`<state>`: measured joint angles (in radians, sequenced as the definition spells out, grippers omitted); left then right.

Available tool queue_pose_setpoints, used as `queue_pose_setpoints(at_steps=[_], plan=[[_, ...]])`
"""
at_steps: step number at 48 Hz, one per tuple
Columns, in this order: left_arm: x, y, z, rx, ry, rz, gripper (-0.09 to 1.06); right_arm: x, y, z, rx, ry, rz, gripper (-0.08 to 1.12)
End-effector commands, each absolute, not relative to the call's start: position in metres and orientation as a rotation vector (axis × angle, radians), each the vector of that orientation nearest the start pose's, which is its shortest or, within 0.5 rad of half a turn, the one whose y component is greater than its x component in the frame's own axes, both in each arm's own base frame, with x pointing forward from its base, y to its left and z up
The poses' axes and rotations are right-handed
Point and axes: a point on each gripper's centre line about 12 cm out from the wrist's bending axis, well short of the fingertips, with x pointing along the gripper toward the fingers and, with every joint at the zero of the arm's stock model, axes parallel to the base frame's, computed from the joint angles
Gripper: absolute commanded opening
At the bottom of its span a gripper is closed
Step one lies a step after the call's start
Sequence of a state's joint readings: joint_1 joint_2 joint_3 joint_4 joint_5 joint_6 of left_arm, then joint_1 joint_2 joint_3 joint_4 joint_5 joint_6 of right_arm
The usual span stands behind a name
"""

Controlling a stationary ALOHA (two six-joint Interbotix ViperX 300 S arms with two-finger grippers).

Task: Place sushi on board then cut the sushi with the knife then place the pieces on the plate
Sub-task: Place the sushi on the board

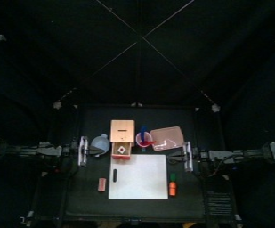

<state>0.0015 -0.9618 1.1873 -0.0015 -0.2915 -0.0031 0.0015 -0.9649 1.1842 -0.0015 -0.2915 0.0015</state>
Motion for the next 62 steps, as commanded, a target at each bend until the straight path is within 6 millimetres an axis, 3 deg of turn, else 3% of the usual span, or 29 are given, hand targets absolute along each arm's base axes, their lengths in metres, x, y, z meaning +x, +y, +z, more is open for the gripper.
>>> queue_pose_setpoints(at_steps=[1, 5, 16, 25, 37, 52, 62], plan=[[0.206, 0.0, 0.302, 0.001, -0.104, -0.001, 0.04, 0.208, -0.001, 0.303, 0.003, -0.087, -0.006, 0.14], [0.208, 0.0, 0.303, 0.004, -0.11, -0.002, 0.05, 0.222, 0.0, 0.307, 0.002, -0.064, 0.002, 0.15], [0.211, -0.002, 0.304, 0.052, -0.129, -0.015, 0.06, 0.286, -0.002, 0.324, 0.011, 0.011, -0.008, 0.15], [0.211, -0.002, 0.301, 0.093, -0.11, -0.018, 0.06, 0.33, -0.007, 0.33, 0.089, 0.151, -0.033, 0.22], [0.211, -0.001, 0.296, 0.099, -0.082, -0.013, 0.06, 0.37, -0.026, 0.315, 0.237, 0.334, -0.094, 0.49], [0.208, 0.004, 0.29, 0.099, -0.046, 0.011, 0.1, 0.426, -0.03, 0.289, 0.254, 0.47, -0.095, 0.95], [0.205, 0.008, 0.287, 0.097, -0.008, 0.028, 0.16, 0.462, -0.049, 0.272, 0.271, 0.553, -0.124, 0.99]])
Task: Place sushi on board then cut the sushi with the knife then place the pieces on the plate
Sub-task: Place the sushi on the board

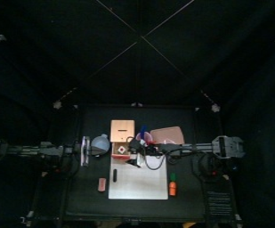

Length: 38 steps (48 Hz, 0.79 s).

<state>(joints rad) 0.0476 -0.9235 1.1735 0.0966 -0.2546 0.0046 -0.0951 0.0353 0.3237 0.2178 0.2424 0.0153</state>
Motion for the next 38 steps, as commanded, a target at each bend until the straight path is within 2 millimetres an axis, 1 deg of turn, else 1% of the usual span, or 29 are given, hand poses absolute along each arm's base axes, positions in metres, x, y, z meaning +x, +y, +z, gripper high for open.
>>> queue_pose_setpoints(at_steps=[1, 9, 14, 19, 23, 27, 31, 38], plan=[[0.205, 0.008, 0.287, 0.097, -0.007, 0.029, 0.16, 0.464, -0.05, 0.273, 0.273, 0.553, -0.125, 0.99], [0.203, 0.007, 0.288, 0.098, -0.007, 0.026, 0.17, 0.486, -0.063, 0.268, 0.315, 0.599, -0.148, 0.99], [0.202, 0.007, 0.287, 0.098, 0.002, 0.027, 0.17, 0.493, -0.066, 0.26, 0.303, 0.651, -0.161, 0.99], [0.202, 0.007, 0.286, 0.097, 0.016, 0.028, 0.17, 0.495, -0.072, 0.258, 0.25, 0.723, -0.195, 0.99], [0.201, 0.008, 0.284, 0.097, 0.035, 0.032, 0.17, 0.493, -0.075, 0.265, 0.211, 0.779, -0.242, 0.99], [0.201, 0.009, 0.283, 0.094, 0.042, 0.035, 0.17, 0.49, -0.08, 0.272, 0.171, 0.851, -0.334, 0.99], [0.201, 0.009, 0.284, 0.093, 0.041, 0.035, 0.17, 0.49, -0.073, 0.273, 0.157, 0.905, -0.413, 0.99], [0.201, 0.009, 0.283, 0.094, 0.042, 0.038, 0.17, 0.495, -0.062, 0.26, 0.138, 0.984, -0.511, 0.99]])
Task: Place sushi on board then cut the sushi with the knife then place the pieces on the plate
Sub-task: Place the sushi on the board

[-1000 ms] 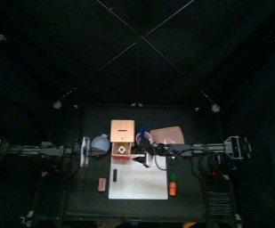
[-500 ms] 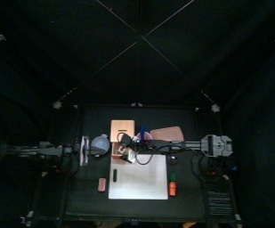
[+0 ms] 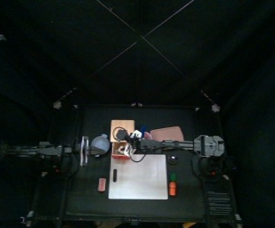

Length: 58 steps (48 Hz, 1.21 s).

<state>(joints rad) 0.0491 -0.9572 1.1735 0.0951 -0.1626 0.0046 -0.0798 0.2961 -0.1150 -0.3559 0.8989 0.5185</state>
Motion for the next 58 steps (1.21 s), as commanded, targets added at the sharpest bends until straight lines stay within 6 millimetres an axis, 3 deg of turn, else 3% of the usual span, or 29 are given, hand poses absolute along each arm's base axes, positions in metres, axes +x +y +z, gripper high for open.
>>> queue_pose_setpoints(at_steps=[1, 13, 58], plan=[[0.201, 0.009, 0.283, 0.094, 0.042, 0.038, 0.17, 0.496, -0.061, 0.258, 0.137, 0.994, -0.515, 0.99], [0.201, 0.014, 0.281, 0.095, 0.051, 0.059, 0.17, 0.511, -0.053, 0.251, 0.21, 0.998, -0.501, 0.99], [0.2, 0.015, 0.279, 0.093, 0.051, 0.065, 0.17, 0.531, -0.078, 0.226, 0.423, 0.921, -0.616, 0.99]])
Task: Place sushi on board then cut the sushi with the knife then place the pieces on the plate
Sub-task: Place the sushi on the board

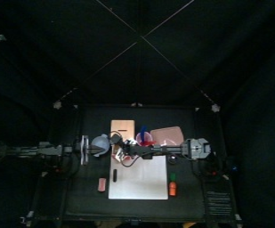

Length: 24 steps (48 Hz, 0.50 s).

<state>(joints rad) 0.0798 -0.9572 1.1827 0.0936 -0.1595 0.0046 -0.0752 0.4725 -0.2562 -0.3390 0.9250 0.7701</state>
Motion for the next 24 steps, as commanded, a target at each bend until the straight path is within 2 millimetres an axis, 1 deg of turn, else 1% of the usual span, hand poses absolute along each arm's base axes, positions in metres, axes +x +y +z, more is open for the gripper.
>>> queue_pose_setpoints(at_steps=[1, 18, 24], plan=[[0.2, 0.015, 0.279, 0.093, 0.051, 0.065, 0.17, 0.531, -0.079, 0.226, 0.425, 0.919, -0.62, 0.99], [0.2, 0.015, 0.278, 0.091, 0.051, 0.065, 0.17, 0.532, -0.075, 0.214, 0.428, 0.945, -0.62, 0.98], [0.2, 0.015, 0.278, 0.091, 0.051, 0.065, 0.17, 0.531, -0.075, 0.211, 0.425, 0.954, -0.623, 0.96]])
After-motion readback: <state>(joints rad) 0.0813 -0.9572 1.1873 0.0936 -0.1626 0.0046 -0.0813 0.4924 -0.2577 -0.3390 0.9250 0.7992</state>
